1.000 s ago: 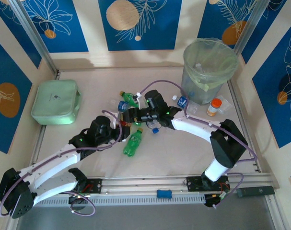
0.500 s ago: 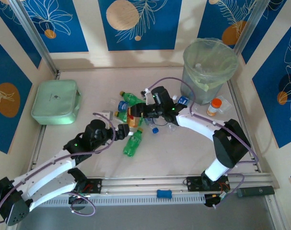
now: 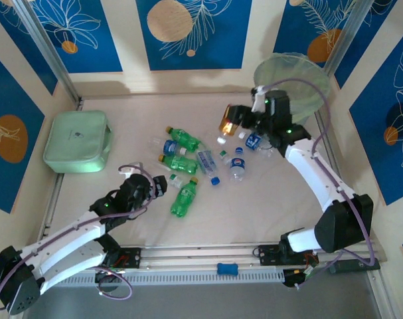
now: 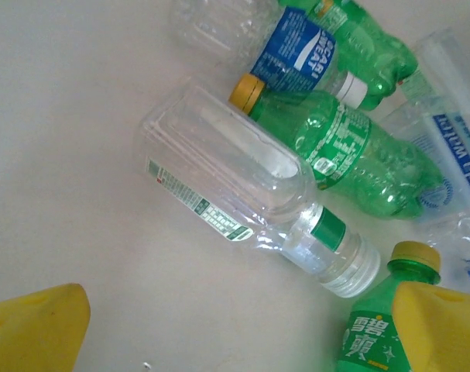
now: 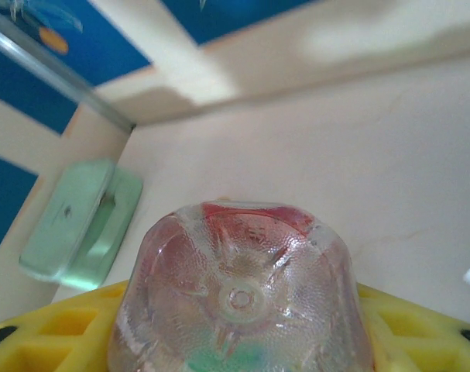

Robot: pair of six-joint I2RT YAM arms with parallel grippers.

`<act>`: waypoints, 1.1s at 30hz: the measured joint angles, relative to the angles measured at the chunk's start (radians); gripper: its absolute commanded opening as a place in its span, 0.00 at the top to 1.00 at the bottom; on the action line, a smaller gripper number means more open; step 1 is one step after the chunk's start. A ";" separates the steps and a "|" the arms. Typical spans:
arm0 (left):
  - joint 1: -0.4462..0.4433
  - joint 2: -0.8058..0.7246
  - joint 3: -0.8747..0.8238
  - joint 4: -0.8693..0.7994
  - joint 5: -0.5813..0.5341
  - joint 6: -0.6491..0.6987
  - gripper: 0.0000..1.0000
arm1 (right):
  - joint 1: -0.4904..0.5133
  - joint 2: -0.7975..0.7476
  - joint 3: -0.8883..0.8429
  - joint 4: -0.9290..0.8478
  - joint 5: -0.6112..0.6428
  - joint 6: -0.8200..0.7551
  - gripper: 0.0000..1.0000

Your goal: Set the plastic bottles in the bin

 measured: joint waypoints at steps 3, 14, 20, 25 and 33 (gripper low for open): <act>0.000 0.058 0.004 0.010 0.022 0.000 0.01 | -0.065 0.000 0.096 -0.024 0.017 -0.038 0.53; 0.000 0.283 0.071 0.103 0.138 0.020 0.01 | -0.257 0.042 0.350 -0.044 0.104 -0.144 0.53; 0.000 0.326 0.088 0.146 0.169 0.042 0.01 | -0.297 0.156 0.486 -0.074 0.223 -0.220 0.53; 0.000 0.319 0.088 0.160 0.172 0.045 0.01 | -0.316 0.268 0.556 -0.114 0.302 -0.260 0.53; 0.000 0.249 0.084 0.160 0.156 0.046 0.01 | -0.329 0.407 0.579 -0.212 0.315 -0.261 0.50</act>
